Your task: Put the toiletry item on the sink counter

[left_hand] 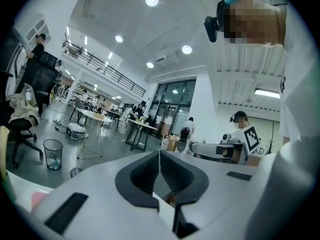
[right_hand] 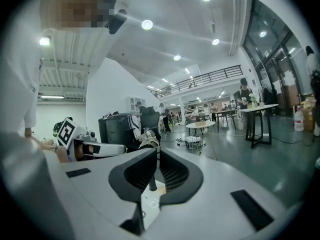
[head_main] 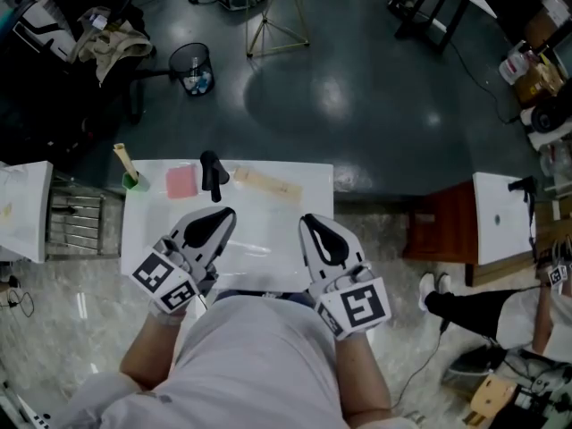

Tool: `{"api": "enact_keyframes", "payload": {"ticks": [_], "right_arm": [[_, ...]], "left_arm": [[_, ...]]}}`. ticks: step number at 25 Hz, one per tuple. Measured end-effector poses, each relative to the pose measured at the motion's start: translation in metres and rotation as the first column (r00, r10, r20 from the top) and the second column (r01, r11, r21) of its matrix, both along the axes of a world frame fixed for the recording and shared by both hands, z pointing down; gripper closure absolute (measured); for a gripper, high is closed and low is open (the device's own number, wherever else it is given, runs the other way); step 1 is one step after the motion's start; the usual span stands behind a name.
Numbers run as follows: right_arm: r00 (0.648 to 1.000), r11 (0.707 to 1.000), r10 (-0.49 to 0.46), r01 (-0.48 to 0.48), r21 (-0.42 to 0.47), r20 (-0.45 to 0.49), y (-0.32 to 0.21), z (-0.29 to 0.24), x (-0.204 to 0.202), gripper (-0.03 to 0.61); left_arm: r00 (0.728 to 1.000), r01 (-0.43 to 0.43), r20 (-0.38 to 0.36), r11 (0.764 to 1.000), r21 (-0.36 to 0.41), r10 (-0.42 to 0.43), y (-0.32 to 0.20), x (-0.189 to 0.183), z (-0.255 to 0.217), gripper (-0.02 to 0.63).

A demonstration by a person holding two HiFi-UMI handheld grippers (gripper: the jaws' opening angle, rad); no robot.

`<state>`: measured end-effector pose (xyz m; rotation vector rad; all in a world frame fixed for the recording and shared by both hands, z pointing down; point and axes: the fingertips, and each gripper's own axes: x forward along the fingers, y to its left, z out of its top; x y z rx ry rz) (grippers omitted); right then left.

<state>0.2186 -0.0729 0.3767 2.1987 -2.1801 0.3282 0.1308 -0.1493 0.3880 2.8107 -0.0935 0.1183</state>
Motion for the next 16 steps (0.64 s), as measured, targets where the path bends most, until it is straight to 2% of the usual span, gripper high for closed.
{"api": "enact_keyframes", "payload": {"ticks": [16], "right_arm": [[1.000,1.000,0.024,-0.024,-0.019,0.002,0.0050,0.0088,0.0077,0.551]], "left_arm": [[1.000,-0.003,0.000,1.000,-0.001,0.003,0.0028,0.0007,0.0016,0.595]]}}
